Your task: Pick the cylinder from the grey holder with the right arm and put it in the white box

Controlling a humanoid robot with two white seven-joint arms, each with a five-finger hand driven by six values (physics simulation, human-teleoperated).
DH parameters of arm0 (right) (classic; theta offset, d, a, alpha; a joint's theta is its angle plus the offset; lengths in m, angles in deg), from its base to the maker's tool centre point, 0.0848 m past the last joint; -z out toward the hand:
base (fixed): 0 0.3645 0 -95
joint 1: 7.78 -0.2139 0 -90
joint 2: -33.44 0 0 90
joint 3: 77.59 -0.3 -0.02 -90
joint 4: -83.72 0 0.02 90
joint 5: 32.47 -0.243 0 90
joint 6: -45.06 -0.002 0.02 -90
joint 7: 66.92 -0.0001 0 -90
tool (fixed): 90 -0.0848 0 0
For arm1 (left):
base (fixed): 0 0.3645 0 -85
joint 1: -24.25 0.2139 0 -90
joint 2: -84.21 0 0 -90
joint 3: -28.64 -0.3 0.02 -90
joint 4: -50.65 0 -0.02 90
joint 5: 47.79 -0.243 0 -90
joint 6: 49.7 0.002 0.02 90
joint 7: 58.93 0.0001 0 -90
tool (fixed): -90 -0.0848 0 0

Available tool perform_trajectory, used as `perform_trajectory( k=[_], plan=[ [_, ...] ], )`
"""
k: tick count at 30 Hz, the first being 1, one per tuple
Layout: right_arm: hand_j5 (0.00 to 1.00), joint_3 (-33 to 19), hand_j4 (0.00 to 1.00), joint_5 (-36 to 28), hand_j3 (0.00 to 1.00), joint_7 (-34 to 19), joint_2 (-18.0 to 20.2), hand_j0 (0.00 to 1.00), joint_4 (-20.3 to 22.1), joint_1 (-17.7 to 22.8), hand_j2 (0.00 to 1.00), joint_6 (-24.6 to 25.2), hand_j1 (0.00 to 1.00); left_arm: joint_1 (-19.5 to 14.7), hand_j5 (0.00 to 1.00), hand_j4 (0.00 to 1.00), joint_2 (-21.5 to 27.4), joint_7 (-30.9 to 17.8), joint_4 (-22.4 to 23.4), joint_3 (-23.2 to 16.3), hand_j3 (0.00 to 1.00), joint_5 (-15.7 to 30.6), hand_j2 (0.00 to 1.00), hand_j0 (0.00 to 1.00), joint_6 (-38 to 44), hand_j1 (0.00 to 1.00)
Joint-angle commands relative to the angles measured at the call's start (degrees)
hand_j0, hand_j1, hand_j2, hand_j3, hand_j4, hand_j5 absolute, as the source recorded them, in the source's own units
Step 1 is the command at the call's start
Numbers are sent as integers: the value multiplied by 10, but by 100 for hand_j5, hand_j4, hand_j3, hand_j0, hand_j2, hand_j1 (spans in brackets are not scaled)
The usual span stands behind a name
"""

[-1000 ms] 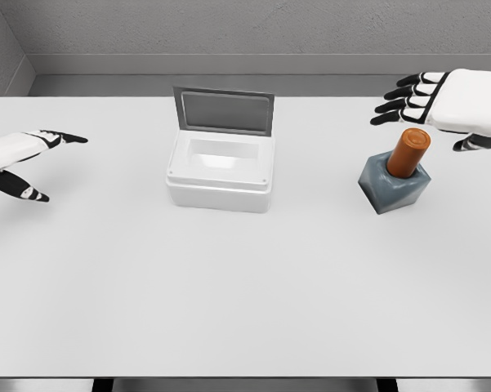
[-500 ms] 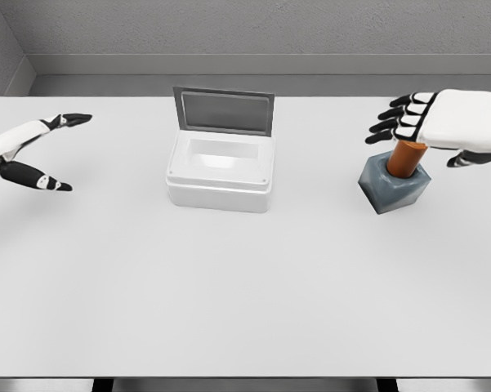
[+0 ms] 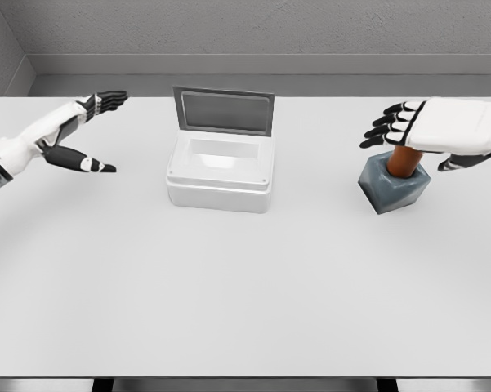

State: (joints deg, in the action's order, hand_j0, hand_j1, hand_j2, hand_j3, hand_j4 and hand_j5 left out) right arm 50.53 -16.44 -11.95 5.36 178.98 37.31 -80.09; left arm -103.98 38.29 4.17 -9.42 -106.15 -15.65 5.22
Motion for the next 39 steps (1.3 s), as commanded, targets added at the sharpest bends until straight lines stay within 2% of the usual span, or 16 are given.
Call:
perform_trajectory(
  k=[1,9,16,39],
  plan=[
    [100,4,100,8,100,0,-9,100,-10,0,100,2,100,0,100,100,-7,-25,17,1,100,7,100,100,1,100],
    [100,12,100,25,100,0,-31,100,-43,-5,100,2,100,-1,100,100,-3,-76,22,1,100,9,100,100,1,100],
    [100,16,100,26,100,0,-43,100,-63,-12,100,2,100,-2,100,100,-20,-81,26,1,100,-2,100,100,1,100],
    [100,32,100,59,100,0,-71,100,-115,-25,100,2,100,-3,100,100,-19,-81,33,1,100,-5,100,100,1,100]
  ],
)
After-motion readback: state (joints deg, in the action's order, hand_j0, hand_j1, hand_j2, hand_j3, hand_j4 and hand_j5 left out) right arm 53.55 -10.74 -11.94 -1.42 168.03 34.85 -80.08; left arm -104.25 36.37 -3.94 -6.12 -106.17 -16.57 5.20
